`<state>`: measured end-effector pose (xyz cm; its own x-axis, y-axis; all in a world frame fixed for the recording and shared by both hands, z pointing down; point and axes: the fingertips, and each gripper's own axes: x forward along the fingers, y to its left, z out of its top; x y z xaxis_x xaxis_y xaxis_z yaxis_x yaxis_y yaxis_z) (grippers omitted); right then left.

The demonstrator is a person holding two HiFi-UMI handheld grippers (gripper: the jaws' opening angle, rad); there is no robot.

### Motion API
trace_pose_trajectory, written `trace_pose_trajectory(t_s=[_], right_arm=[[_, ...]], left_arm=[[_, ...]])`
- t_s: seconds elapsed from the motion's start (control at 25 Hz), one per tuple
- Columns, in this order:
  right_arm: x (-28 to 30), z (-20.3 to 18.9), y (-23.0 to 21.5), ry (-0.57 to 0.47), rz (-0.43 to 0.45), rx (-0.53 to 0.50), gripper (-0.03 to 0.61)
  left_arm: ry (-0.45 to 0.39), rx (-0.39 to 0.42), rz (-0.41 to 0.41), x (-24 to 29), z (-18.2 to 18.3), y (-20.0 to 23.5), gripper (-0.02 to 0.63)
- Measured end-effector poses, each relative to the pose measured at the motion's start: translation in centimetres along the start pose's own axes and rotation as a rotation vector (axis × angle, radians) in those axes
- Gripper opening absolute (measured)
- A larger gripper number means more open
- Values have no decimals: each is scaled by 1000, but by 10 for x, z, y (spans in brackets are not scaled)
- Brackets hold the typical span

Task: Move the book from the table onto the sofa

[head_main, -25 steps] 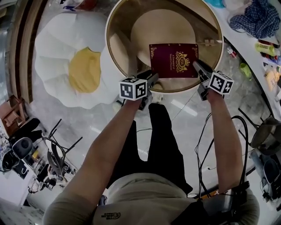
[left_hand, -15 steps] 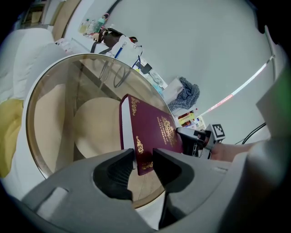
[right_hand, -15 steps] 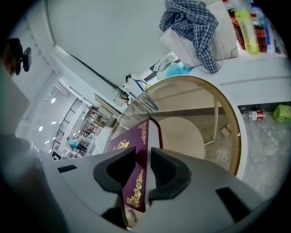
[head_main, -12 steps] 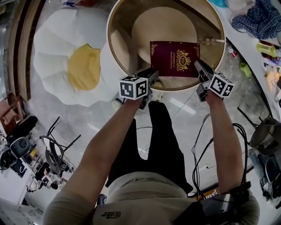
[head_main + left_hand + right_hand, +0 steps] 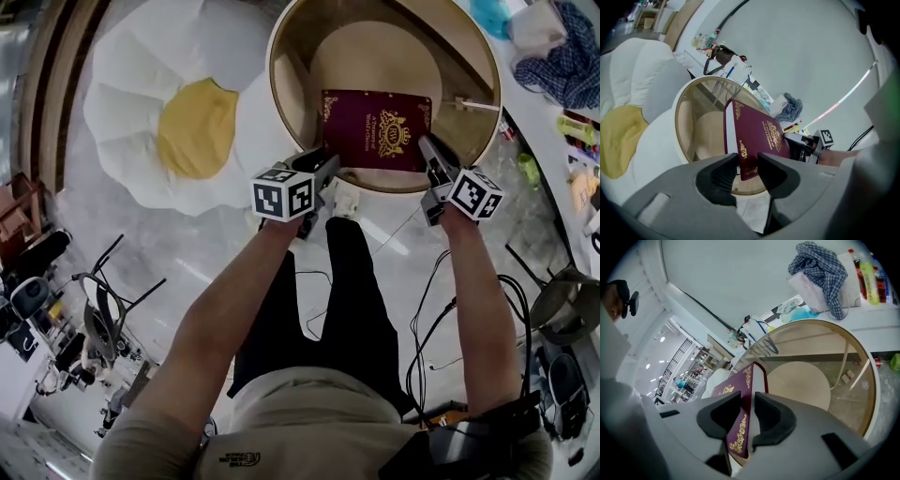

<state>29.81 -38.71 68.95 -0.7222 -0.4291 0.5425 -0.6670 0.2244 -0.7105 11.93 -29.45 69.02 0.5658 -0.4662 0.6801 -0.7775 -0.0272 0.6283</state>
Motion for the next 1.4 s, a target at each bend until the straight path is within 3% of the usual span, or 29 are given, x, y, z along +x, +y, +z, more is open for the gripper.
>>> trace_pose_trajectory(t_s=[0.4,0.64,0.88,1.12,1.4], right_arm=[[67,-50,116,63,88,-82,98],[149,-118,221,157,149,-143,98],[169,-133,242,208,203,-194,98],[254,-213,314,321,240,-252,98],[322,-288,325,412,259,-264,98]], left_arm=[[-128,-86,74,-113,-15,81,138],[-214,-170,129,-217,-35,179,138],[-275,-208,184,-240,-50,192,138],[-321,-288,239,-311,-85,294,138],[-327,-352,282,-327,-130,376,138]])
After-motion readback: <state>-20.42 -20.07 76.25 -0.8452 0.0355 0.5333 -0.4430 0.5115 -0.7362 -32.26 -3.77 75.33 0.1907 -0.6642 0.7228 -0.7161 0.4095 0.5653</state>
